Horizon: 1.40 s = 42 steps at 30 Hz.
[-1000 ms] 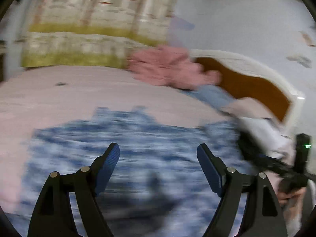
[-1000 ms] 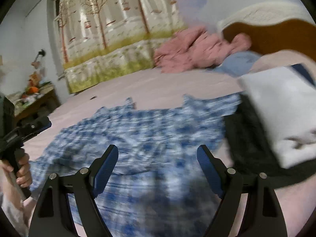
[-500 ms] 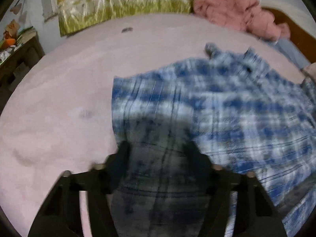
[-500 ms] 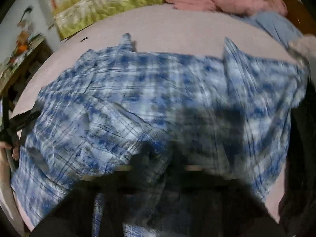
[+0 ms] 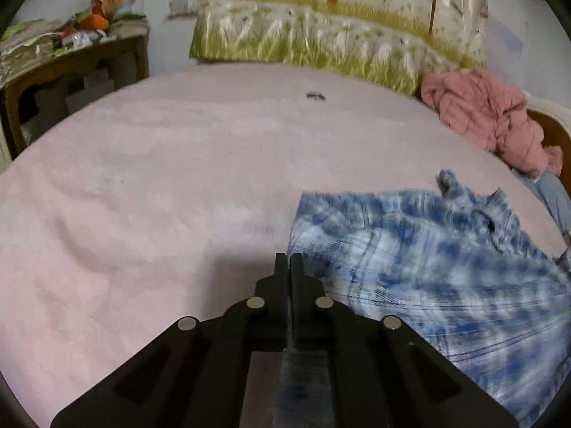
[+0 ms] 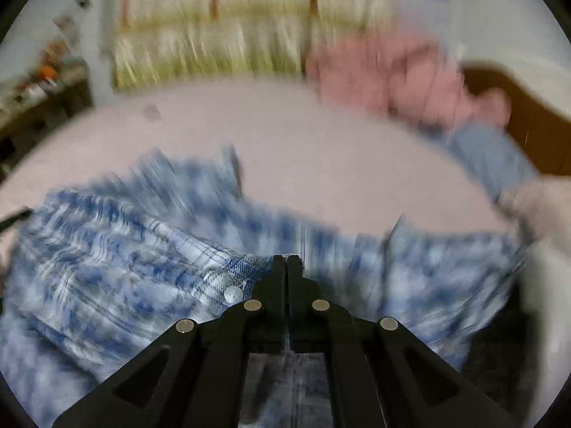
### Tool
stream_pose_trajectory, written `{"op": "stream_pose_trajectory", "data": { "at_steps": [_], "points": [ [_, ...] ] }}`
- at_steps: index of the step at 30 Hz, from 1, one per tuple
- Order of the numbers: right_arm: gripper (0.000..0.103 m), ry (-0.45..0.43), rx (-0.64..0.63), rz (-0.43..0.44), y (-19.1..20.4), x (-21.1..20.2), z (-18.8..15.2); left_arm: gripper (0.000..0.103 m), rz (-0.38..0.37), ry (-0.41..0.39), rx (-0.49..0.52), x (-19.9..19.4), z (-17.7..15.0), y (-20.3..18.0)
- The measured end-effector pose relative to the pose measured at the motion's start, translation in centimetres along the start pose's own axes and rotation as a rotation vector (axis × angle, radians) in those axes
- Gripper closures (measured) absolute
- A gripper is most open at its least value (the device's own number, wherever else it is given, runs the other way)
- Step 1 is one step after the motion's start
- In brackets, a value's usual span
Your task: Fold large clothes
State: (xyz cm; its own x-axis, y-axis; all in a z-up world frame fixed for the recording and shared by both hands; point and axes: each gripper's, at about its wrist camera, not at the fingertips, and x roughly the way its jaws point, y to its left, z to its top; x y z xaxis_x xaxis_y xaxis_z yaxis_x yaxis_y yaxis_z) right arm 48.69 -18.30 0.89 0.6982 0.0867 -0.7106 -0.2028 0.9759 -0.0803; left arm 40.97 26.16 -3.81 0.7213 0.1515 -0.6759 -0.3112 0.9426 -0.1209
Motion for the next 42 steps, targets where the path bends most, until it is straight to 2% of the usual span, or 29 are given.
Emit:
{"op": "stream_pose_trajectory", "data": {
  "at_steps": [3, 5, 7, 8, 10, 13, 15, 17, 19, 20, 23, 27, 30, 32, 35, 39, 42],
  "points": [
    [0.102, 0.061, -0.038, -0.036, 0.8, 3.6, -0.4, 0.102, 0.017, 0.004, 0.009, 0.1, -0.2, -0.2],
    [0.102, 0.076, -0.012, -0.027, 0.2, 4.2, -0.6, 0.102, 0.024, 0.010, 0.017, 0.4, -0.3, -0.3],
    [0.102, 0.075, 0.014, -0.056, -0.2, 4.4, -0.6, 0.099, 0.027, -0.001, 0.018, 0.1, -0.3, -0.2],
    [0.102, 0.062, 0.021, -0.093, -0.6, 4.3, -0.6, 0.095, 0.015, -0.021, 0.013, -0.4, -0.4, -0.1],
    [0.101, 0.003, 0.035, -0.136, -1.8, 2.6, -0.7, 0.062, -0.047, -0.090, -0.013, -1.8, -0.4, 0.4],
    [0.099, -0.078, 0.128, -0.060, -3.6, -1.4, -1.4, 0.061, -0.160, -0.236, -0.023, -5.6, -0.4, 0.7],
    [0.097, -0.127, 0.157, -0.039, -3.9, -3.8, -2.1, 0.061, -0.188, -0.308, -0.004, -8.0, -0.4, 0.1],
    [0.097, -0.167, 0.134, -0.035, -3.1, -6.4, -3.2, 0.061, -0.198, -0.341, -0.002, -10.5, -0.4, -0.8],
    [0.097, -0.209, 0.071, -0.043, -1.6, -8.8, -4.6, 0.061, -0.267, -0.384, -0.020, -13.9, -0.9, -1.5],
    [0.097, -0.225, 0.051, -0.037, -0.8, -10.0, -5.1, 0.061, -0.282, -0.417, -0.003, -15.7, -1.2, -2.2],
    [0.097, -0.287, 0.072, 0.012, 0.9, -13.3, -6.6, 0.061, -0.251, -0.499, 0.082, -20.5, -2.1, -4.7],
    [0.097, -0.373, 0.105, 0.029, 2.8, -16.7, -8.9, 0.061, -0.350, -0.551, 0.087, -24.3, -3.7, -6.6],
    [0.097, -0.383, 0.168, 0.099, 3.5, -18.2, -10.8, 0.065, -0.348, -0.585, 0.154, -25.5, -5.3, -8.7],
    [0.097, -0.417, 0.188, 0.126, 3.8, -19.7, -12.3, 0.065, -0.345, -0.575, 0.185, -25.5, -5.9, -10.1],
    [0.097, -0.451, 0.154, 0.055, 4.2, -21.1, -13.7, 0.065, -0.340, -0.560, 0.213, -25.4, -6.9, -11.8],
    [0.097, -0.475, 0.194, 0.028, 2.1, -22.7, -15.1, 0.065, -0.314, -0.572, 0.248, -24.8, -8.1, -13.8],
    [0.097, -0.469, 0.199, -0.009, 1.0, -23.0, -15.6, 0.060, -0.345, -0.544, 0.244, -23.7, -8.3, -14.6]
  ]
}}
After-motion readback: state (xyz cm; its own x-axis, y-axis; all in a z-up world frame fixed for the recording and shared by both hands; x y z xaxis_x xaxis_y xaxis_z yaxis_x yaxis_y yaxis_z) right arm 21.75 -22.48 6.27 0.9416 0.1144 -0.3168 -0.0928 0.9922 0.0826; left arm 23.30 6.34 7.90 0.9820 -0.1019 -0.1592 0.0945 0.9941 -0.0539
